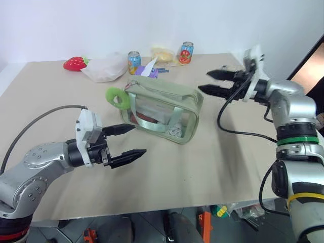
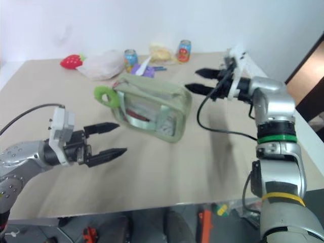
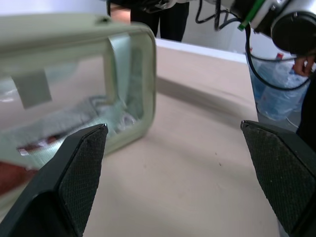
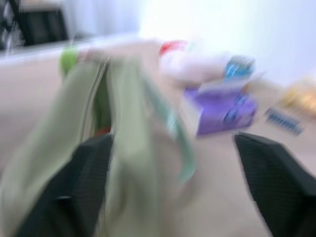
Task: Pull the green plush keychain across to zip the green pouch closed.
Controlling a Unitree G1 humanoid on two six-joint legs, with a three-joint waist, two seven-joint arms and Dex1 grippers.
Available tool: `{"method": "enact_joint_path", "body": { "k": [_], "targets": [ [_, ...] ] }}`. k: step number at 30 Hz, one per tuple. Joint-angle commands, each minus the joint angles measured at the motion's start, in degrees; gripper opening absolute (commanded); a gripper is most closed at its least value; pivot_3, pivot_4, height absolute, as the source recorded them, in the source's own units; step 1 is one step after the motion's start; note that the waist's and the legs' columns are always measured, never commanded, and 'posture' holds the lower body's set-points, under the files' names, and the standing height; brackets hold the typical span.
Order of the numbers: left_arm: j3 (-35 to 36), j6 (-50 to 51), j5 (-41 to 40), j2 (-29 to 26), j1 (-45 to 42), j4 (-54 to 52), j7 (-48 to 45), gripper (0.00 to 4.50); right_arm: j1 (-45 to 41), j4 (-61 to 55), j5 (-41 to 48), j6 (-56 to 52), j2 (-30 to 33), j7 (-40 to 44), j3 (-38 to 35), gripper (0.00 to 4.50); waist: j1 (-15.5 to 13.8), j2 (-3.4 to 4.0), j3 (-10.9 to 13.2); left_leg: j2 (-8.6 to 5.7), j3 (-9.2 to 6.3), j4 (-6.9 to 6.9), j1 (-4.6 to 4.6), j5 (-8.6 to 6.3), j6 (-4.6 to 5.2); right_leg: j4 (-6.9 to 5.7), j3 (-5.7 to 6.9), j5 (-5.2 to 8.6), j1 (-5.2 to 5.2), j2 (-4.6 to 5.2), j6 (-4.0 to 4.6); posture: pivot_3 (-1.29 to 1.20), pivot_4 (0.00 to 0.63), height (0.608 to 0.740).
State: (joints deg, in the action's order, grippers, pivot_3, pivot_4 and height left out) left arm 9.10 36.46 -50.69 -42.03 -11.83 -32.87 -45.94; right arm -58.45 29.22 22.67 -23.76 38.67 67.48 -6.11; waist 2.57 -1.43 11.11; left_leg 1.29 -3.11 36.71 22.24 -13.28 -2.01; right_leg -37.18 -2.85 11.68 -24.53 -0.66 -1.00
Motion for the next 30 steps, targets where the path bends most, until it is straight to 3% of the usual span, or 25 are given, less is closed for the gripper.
{"method": "enact_joint_path", "body": {
  "k": [1,4,9,14,20,21,27,30],
  "targets": [
    [0.3,-0.4,0.0,-0.5,-1.2,0.3,-1.1,4.50,4.2,-15.8,5.8,-7.6,2.2,-6.1,-6.5,4.39,0.0,0.00,0.0,0.00,0.00,-0.01,0.00,0.00,0.00,0.00,-0.01,0.00,0.00,0.00,0.00,0.00,0.150,0.740],
    [-0.2,-0.3,0.2,-1.2,-2.7,2.2,-3.2,4.50,11.8,-30.3,10.3,-15.2,1.5,-12.5,-9.3,4.39,-0.1,0.00,0.0,-0.01,-0.02,-0.01,0.02,0.00,0.00,0.00,0.01,0.03,-0.01,0.00,0.00,0.00,0.150,0.740],
    [-2.6,-0.8,1.7,-3.3,-6.3,5.6,-9.8,4.50,27.7,-51.5,13.5,-20.7,-4.8,-24.3,-7.4,4.39,0.2,-0.03,0.0,0.05,0.00,0.00,-0.09,0.00,0.00,-0.03,-0.02,0.03,0.05,-0.08,-0.01,0.00,0.150,0.740],
    [-4.5,-1.5,3.4,-4.4,-10.1,9.0,-15.0,4.50,31.6,-55.0,12.3,-20.5,-7.9,-30.0,-5.1,4.39,0.2,0.03,0.0,0.00,0.05,0.03,-0.06,0.16,-0.02,-0.11,-0.15,-0.09,-0.06,-0.09,-0.05,0.00,0.150,0.740],
    [-5.3,-4.6,7.0,-2.1,-13.4,11.8,-15.6,4.50,31.3,-53.7,13.2,-20.2,-8.3,-31.2,-4.2,4.39,0.2,0.02,0.0,-0.07,0.06,0.09,-0.05,0.25,-0.03,-0.10,-0.29,-0.02,-0.01,-0.10,0.10,0.00,0.150,0.740],
    [-5.3,-4.6,7.3,-1.8,-13.3,11.7,-15.4,4.50,31.6,-53.7,13.2,-20.2,-8.2,-31.2,-3.8,3.85,0.2,0.01,0.0,-0.07,0.07,0.07,-0.05,0.25,-0.03,-0.10,-0.32,-0.02,-0.01,-0.10,0.09,0.00,0.150,0.740],
    [-4.9,-4.6,8.2,-0.6,-12.4,11.0,-14.2,4.50,33.3,-53.0,11.8,-18.3,-8.2,-31.0,-1.7,1.97,0.2,0.01,0.0,-0.07,0.06,-0.04,0.02,0.22,0.01,-0.08,-0.33,-0.08,-0.10,-0.10,-0.10,0.00,0.150,0.740],
    [-4.7,-4.6,8.5,-0.2,-12.2,11.2,-13.3,4.50,32.9,-52.5,11.6,-17.6,-8.3,-30.8,-0.7,0.76,0.2,0.01,0.0,-0.07,0.06,-0.04,0.04,0.22,0.01,-0.08,-0.34,-0.09,-0.14,-0.11,-0.10,0.00,0.150,0.740]
  ]
}}
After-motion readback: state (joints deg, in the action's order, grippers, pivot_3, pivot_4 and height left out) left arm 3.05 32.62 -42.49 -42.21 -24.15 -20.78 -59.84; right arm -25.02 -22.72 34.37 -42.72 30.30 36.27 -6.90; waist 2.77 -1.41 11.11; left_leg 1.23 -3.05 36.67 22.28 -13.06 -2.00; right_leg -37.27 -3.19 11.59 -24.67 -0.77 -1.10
